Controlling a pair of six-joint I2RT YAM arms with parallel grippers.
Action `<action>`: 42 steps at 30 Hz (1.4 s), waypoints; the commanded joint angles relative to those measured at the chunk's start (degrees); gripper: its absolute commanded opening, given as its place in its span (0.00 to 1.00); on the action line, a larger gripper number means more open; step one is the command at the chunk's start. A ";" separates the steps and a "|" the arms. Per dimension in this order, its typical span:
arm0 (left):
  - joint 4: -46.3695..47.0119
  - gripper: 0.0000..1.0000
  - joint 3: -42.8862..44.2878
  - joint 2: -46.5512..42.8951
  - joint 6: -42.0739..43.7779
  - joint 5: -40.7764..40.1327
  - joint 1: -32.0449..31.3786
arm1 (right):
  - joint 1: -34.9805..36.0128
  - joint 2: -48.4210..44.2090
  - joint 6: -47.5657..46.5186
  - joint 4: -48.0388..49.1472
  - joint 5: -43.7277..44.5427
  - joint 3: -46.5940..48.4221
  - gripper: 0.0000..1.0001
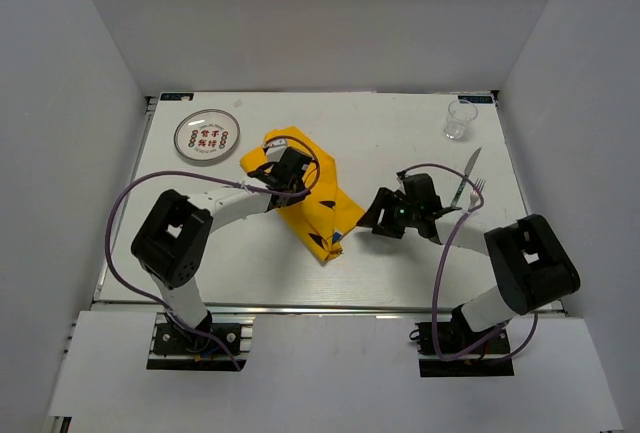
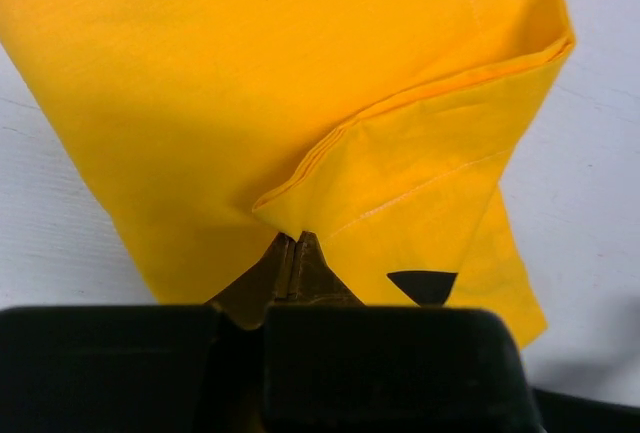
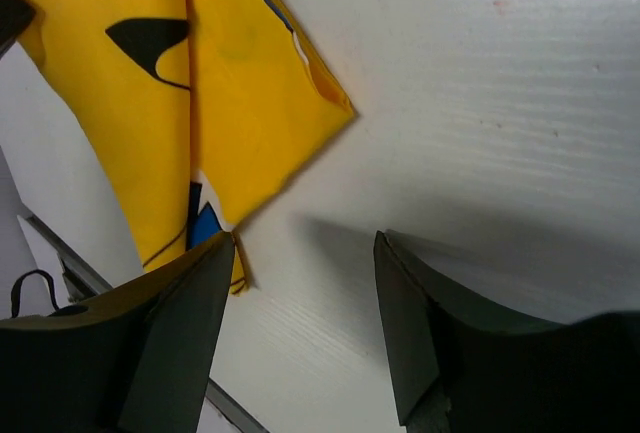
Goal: Set the dinner table for one person
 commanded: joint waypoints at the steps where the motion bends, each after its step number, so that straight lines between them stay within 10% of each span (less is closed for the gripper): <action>1: 2.07 0.00 -1.06 -4.55 0.74 1.55 0.10 | 1.19 2.72 3.12 3.50 5.03 1.68 0.64; 11: 3.04 0.00 -3.17 -7.54 0.38 3.22 -0.42 | 4.88 11.68 8.49 -1.77 14.61 9.41 0.48; 18: 2.68 0.00 -3.70 -9.65 -0.23 3.40 -0.42 | 6.20 15.29 8.58 -2.21 15.23 12.14 0.00; 27: 1.20 0.00 3.66 -13.17 6.18 1.74 0.10 | 6.11 5.46 1.29 -8.52 16.89 19.15 0.00; 36: -32.81 0.00 32.42 -26.41 0.21 -30.08 3.00 | -5.84 -22.99 -8.21 -35.04 31.65 33.40 0.00; 42: -27.62 0.00 27.15 -41.81 5.31 -19.31 3.00 | -6.37 -36.99 -11.73 -43.77 27.10 41.83 0.00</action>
